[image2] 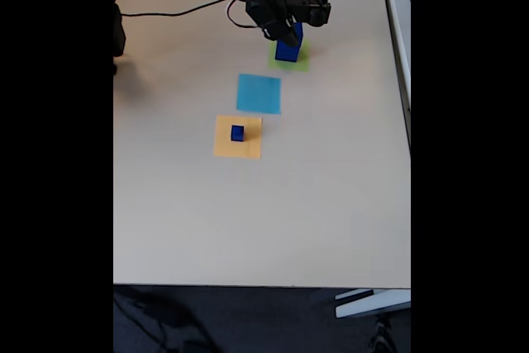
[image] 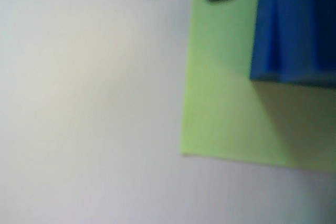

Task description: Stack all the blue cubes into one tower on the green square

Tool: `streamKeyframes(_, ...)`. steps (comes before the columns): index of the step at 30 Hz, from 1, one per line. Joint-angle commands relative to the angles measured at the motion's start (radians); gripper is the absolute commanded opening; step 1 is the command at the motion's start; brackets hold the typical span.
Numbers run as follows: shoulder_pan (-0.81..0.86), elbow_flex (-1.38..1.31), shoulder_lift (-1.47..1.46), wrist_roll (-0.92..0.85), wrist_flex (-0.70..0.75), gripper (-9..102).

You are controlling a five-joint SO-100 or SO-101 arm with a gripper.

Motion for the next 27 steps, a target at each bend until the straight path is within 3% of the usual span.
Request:
streamKeyframes(1, 0.015, -0.005, 0.08, -0.012, 0.003, 0)
streamKeyframes(27, -0.014, 0.011, 0.091, 0.012, 0.005, 0)
